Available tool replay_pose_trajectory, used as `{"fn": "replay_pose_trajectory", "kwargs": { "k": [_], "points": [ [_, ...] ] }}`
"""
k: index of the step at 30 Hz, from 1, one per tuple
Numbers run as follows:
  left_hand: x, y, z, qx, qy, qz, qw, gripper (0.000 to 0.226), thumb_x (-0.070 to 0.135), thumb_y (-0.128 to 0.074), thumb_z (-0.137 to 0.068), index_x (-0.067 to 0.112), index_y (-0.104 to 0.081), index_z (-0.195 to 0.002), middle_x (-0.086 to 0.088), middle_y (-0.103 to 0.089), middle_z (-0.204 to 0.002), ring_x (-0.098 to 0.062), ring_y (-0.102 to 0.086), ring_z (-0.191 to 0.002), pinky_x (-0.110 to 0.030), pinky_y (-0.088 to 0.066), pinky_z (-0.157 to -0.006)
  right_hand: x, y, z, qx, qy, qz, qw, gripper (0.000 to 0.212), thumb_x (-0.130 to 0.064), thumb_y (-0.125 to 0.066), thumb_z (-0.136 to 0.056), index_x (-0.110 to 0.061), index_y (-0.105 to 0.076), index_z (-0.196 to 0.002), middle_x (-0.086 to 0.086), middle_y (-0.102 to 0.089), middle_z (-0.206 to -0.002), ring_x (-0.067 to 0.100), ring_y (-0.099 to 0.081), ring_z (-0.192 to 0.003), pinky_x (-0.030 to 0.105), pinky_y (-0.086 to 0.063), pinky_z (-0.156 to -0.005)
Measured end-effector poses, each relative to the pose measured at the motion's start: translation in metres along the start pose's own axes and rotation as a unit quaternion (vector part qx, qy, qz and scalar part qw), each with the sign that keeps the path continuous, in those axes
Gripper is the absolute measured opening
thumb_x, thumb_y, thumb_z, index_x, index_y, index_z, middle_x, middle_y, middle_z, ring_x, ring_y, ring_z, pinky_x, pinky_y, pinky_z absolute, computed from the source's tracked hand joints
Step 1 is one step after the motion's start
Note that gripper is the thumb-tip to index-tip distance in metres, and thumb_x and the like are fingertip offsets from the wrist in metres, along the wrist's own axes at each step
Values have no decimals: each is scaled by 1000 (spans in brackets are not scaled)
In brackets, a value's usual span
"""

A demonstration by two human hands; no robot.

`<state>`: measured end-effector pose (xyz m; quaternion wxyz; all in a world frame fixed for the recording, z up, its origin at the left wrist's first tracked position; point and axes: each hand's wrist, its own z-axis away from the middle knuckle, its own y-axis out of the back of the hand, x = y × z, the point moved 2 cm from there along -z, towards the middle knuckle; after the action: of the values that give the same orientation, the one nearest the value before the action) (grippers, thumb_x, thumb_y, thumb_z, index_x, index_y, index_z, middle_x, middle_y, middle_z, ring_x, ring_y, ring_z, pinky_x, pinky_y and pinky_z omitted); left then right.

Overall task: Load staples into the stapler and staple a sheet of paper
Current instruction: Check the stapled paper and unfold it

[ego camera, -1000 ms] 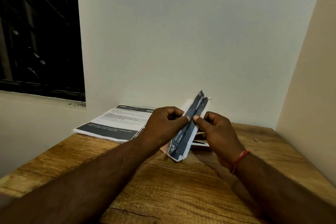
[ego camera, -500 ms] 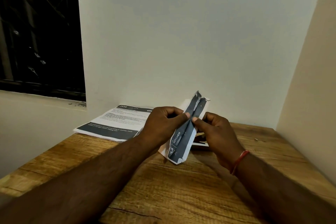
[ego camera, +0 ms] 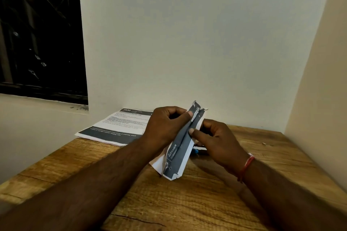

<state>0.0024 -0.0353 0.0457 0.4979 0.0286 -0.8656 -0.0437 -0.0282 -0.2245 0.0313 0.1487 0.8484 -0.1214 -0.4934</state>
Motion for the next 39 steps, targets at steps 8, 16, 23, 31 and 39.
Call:
{"fn": "replay_pose_trajectory", "kwargs": {
  "k": [8, 16, 23, 31, 39],
  "points": [
    [2, -4, 4, -24, -21, -3, 999, 15, 31, -81, -104, 22, -89, -98, 5, -88, -93, -17, -85, -89, -36, -69, -84, -1, 5, -3, 68, -70, -147, 984, 21, -30, -69, -109, -15, -84, -105, 10, -86, -97, 22, -84, -84, 26, -64, -65],
    [0, -5, 1, -7, 10, 24, 1000, 14, 30, -83, -102, 20, -90, -94, 3, -88, -93, -23, -84, -94, -37, -68, -87, -2, 7, -6, 85, -74, -133, 985, 21, -29, -66, -111, -22, -86, -109, 5, -86, -99, 22, -81, -92, 39, -64, -77],
    [-4, -2, 0, -10, 5, 11, 1000, 15, 35, -82, -102, 24, -90, -95, 6, -87, -94, -16, -84, -91, -39, -69, -89, -1, 6, -5, 81, -73, -121, 987, 21, -28, -65, -112, -20, -85, -111, 5, -86, -100, 19, -81, -91, 35, -63, -73],
    [-3, -4, -1, -26, 12, 30, 999, 28, 40, -74, -108, 20, -90, -97, 3, -87, -90, -11, -80, -84, -31, -65, -84, 0, 4, -5, 67, -106, -204, 971, 23, -25, -65, -112, -19, -87, -108, 12, -86, -102, 24, -84, -89, 32, -68, -74],
    [-5, 11, -10, 60, -55, -154, 985, 25, 52, -83, -98, 37, -82, -118, 18, -73, -129, -4, -68, -120, -27, -53, -99, 4, 10, -8, 63, -132, -353, 924, 27, -21, -61, -113, -9, -82, -124, 16, -84, -117, 29, -82, -101, 41, -70, -79]
  ]
}}
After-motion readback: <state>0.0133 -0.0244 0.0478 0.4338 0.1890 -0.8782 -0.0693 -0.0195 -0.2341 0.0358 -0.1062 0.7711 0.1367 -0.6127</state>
